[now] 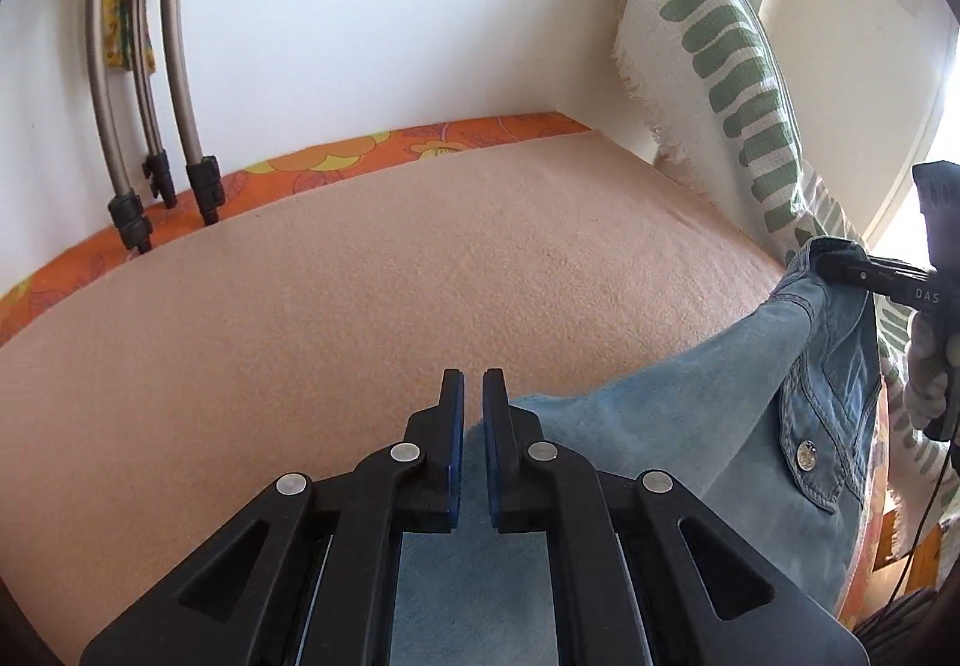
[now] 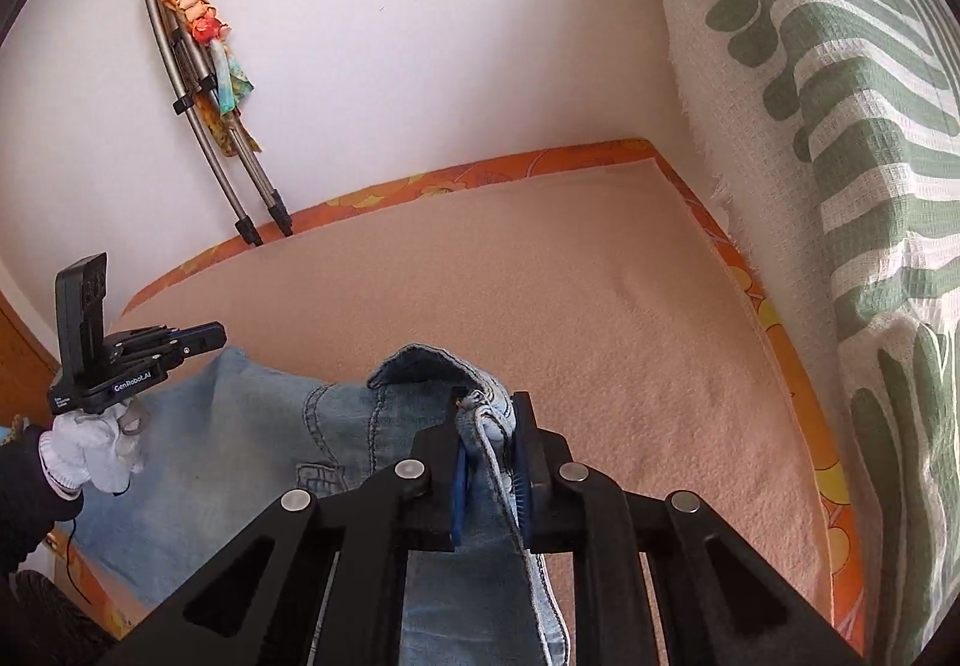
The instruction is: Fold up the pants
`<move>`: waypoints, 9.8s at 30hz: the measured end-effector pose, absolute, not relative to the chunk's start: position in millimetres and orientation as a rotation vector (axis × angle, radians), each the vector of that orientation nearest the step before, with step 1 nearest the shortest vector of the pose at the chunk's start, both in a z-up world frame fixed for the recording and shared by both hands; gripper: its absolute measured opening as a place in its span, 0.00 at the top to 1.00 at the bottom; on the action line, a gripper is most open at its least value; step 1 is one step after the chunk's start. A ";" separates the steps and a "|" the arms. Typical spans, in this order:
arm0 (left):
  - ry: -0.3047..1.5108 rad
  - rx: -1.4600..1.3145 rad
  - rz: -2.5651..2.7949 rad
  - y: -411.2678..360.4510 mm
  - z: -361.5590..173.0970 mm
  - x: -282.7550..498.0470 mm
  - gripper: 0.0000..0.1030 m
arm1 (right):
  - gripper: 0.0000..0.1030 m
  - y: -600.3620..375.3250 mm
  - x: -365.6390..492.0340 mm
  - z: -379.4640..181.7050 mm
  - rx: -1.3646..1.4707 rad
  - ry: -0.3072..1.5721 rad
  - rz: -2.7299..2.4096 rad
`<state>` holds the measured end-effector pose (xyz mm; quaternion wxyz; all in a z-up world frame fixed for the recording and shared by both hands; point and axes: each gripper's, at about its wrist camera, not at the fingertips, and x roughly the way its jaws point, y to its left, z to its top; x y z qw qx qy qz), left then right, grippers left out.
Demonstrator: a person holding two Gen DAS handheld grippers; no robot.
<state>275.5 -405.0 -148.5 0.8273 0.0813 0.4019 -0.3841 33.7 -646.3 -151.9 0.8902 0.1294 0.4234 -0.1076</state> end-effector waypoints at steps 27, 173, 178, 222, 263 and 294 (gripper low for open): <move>0.799 -0.040 -0.376 -56.1 -50.9 150.4 0.58 | 0.47 -486.8 74.1 -80.6 0.040 0.875 -0.063; 0.506 -0.323 0.001 153.5 -153.7 19.0 0.92 | 0.54 223.7 302.9 -255.9 -0.211 1.561 0.774; 0.517 -0.256 -0.038 137.8 -151.6 24.3 0.92 | 0.54 239.9 306.2 -261.1 -0.299 1.558 0.749; 0.634 0.002 -0.645 -140.3 -83.6 62.2 0.92 | 0.89 -182.8 247.3 -169.1 0.141 1.233 0.460; 0.693 0.097 -1.180 -478.2 -91.0 34.5 0.92 | 0.93 -610.2 74.8 -137.0 0.326 1.062 0.001; 0.784 0.141 -1.042 -412.1 -87.0 28.5 0.62 | 0.61 -591.5 40.9 -101.9 0.235 0.944 -0.078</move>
